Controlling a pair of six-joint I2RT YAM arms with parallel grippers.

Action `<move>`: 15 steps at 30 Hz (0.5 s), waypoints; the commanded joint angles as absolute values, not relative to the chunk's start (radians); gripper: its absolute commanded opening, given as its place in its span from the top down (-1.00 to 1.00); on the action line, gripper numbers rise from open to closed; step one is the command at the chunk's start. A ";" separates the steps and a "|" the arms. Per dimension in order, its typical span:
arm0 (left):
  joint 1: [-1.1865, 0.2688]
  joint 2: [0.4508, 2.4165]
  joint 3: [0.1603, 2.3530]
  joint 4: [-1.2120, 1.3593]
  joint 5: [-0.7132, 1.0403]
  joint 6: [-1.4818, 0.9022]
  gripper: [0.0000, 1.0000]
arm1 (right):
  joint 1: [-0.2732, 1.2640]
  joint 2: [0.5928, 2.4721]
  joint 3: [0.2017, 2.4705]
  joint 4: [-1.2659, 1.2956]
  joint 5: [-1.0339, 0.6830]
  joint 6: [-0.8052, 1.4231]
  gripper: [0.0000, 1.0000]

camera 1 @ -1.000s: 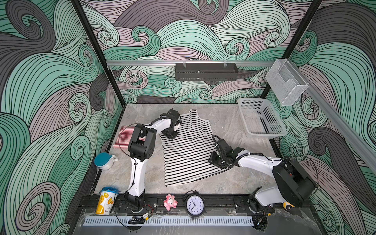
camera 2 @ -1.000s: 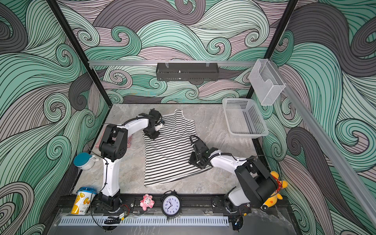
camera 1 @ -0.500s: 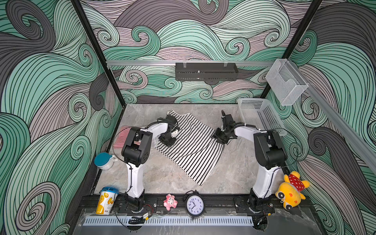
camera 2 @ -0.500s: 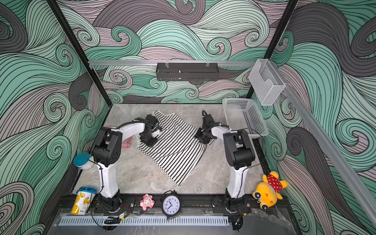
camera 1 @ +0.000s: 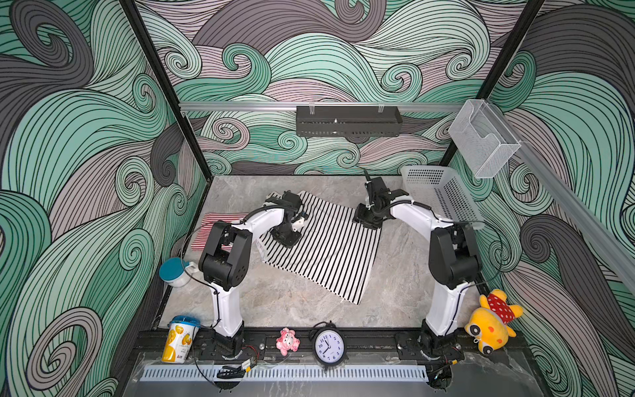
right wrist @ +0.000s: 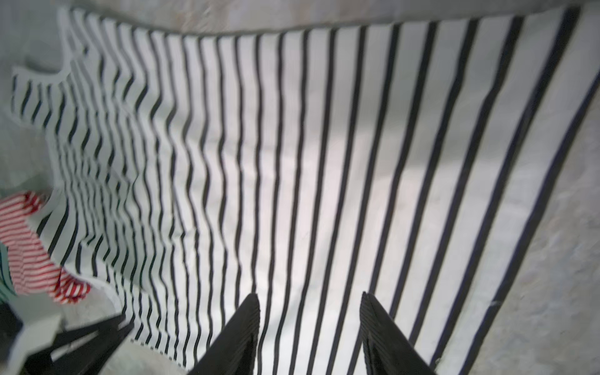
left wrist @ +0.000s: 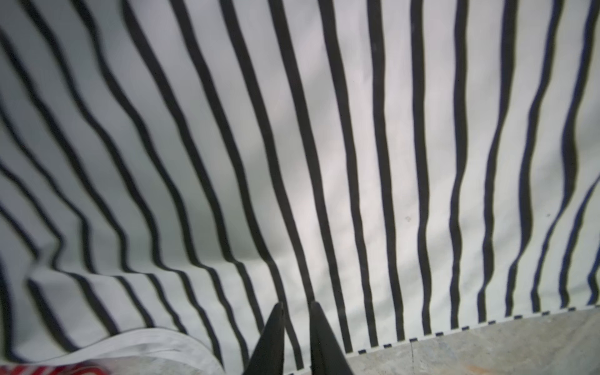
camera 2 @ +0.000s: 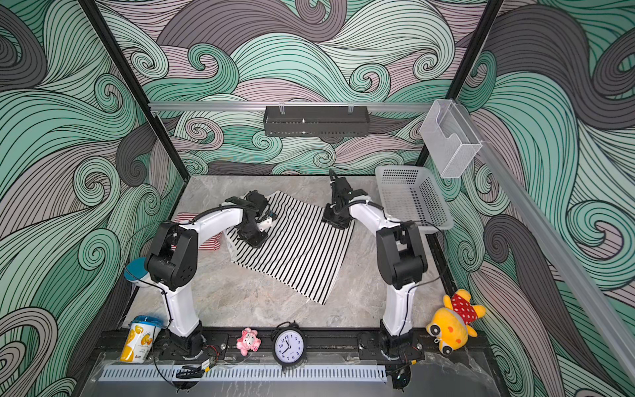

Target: Fold and stack the tank tops

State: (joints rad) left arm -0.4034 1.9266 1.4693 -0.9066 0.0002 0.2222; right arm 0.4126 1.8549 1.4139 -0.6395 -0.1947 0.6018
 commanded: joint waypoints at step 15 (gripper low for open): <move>-0.317 2.203 1.729 -0.907 -0.133 0.235 0.63 | 0.688 1.680 0.873 -0.446 -0.083 0.770 -0.06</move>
